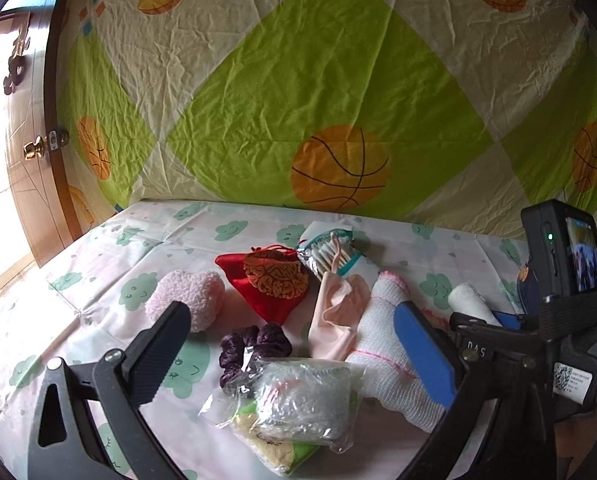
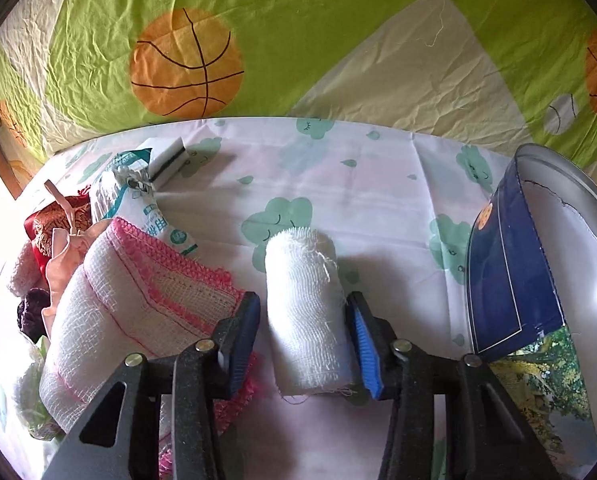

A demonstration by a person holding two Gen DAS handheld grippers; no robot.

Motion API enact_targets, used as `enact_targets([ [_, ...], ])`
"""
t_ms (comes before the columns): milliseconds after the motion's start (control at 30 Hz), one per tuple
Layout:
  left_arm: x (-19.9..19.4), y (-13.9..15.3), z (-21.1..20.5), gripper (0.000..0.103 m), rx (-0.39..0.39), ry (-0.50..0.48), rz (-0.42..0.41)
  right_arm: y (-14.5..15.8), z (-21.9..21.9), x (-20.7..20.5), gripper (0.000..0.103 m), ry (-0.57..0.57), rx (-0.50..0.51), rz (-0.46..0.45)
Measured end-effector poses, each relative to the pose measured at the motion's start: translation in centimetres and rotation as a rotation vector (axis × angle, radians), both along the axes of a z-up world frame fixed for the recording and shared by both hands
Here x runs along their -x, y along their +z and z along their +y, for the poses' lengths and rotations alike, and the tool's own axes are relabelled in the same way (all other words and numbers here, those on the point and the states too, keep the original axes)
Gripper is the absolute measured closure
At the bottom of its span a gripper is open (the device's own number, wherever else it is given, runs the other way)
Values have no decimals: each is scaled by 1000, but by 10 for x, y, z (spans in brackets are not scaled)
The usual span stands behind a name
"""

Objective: Organize soft objects
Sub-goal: 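Grasp the white gauze roll with the right gripper while the left gripper grasps the pink-edged towel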

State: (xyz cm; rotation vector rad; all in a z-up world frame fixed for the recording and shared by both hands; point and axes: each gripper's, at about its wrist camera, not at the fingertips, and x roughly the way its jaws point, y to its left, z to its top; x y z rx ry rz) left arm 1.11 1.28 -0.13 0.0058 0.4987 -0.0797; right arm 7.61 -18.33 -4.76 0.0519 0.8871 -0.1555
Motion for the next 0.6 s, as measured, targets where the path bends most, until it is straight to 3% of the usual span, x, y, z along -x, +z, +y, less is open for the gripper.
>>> enact_targets([
  [133, 1, 0, -3, 0, -26, -9, -21, 1, 0, 5, 70, 21, -20, -21],
  [200, 3, 2, -6, 0, -29, -26, -45, 8, 0, 15, 70, 34, -25, -73],
  [300, 9, 5, -15, 0, -15, -127, -71, 26, 4, 37, 70, 35, 18, -151],
  [467, 7, -2, -45, 2, -72, -251, -7, 52, -1, 67, 70, 6, 70, -254],
  [600, 6, -6, -69, 2, -142, -276, 19, 58, -10, 80, 70, -23, 150, -301],
])
